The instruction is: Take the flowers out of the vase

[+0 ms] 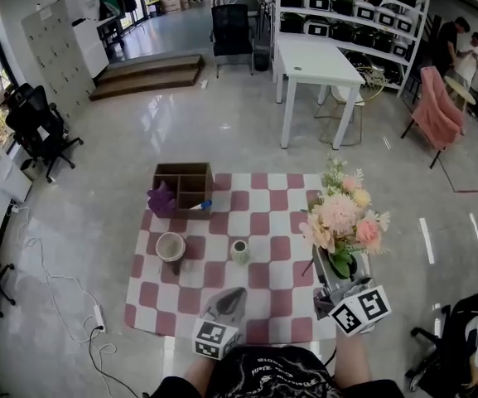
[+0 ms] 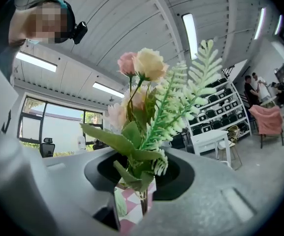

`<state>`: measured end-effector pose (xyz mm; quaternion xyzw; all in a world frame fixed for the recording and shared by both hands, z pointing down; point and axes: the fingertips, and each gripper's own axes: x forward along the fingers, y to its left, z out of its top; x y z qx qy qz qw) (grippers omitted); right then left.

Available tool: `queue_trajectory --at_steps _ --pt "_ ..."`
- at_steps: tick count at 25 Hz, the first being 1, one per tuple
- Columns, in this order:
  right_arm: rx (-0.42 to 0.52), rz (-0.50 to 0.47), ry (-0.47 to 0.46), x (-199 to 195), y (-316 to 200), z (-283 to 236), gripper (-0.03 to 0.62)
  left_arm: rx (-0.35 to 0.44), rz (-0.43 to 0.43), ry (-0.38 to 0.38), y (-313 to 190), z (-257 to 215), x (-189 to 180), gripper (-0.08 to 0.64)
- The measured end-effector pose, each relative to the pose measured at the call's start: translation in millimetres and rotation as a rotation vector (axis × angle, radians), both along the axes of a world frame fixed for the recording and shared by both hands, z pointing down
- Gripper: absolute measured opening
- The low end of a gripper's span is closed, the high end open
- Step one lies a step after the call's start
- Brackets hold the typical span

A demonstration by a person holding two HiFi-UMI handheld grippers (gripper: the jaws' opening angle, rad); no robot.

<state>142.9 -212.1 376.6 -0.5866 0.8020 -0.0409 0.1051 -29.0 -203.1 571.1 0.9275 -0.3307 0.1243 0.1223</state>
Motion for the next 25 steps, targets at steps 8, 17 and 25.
queue_trajectory --at_steps 8,17,25 --pt "-0.127 -0.002 -0.009 11 3 40 0.138 -0.012 -0.035 -0.006 -3 3 -1 0.012" --pt "-0.255 -0.01 -0.008 14 3 80 0.123 -0.02 -0.06 -0.025 -7 7 2 0.012" --pt "-0.34 -0.025 -0.026 17 3 110 0.114 -0.012 -0.08 -0.026 -11 2 1 0.012"
